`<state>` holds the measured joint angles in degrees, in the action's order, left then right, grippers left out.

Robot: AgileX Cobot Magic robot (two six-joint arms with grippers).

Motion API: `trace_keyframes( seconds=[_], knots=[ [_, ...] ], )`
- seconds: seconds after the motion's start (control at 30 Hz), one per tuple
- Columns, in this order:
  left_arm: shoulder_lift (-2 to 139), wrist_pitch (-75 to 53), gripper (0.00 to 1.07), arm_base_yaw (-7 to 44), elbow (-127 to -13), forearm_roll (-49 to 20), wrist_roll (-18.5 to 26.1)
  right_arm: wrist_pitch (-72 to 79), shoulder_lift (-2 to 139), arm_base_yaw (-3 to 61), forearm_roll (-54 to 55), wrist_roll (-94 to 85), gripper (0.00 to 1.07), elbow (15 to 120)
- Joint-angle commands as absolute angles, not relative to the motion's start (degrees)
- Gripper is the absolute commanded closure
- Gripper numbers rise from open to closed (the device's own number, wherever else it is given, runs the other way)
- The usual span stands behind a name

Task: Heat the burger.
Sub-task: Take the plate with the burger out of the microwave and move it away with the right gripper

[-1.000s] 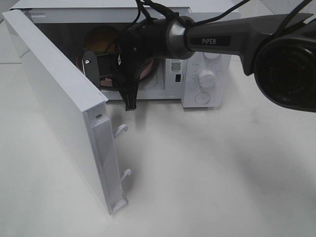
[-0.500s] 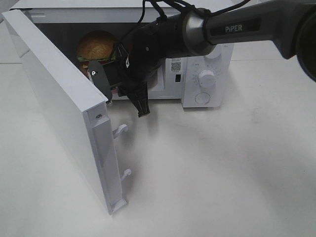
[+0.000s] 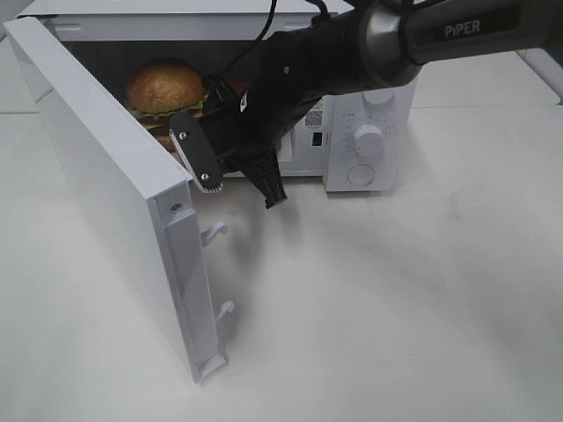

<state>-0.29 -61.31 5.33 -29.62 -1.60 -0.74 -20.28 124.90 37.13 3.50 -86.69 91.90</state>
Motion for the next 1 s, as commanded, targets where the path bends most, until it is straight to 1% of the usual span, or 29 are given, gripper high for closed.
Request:
trace_keyframes(
  seconds=[0.03,0.5,0.7,1.0],
  knots=[
    [-0.57,-61.36,0.07,5.21,-29.62,-1.83,-0.57,-17.76,121.52,36.67,4.13,-88.01,1.07,91.9],
    [-0.57,-61.36,0.07,5.21,-29.62,-1.83,-0.57,-17.13,115.22,36.67,4.3,-89.15,1.07,83.65],
    [-0.57,-61.36,0.07,5.21,-29.62,-1.83,-0.57,-16.67,111.5,35.98,7.85,-90.47,1.07,78.44],
    [-0.57,-61.36,0.07,5.21,-29.62,-1.83,-0.57,-15.7,106.91,35.98,8.71,-91.16,1.07,71.79]
  ],
)
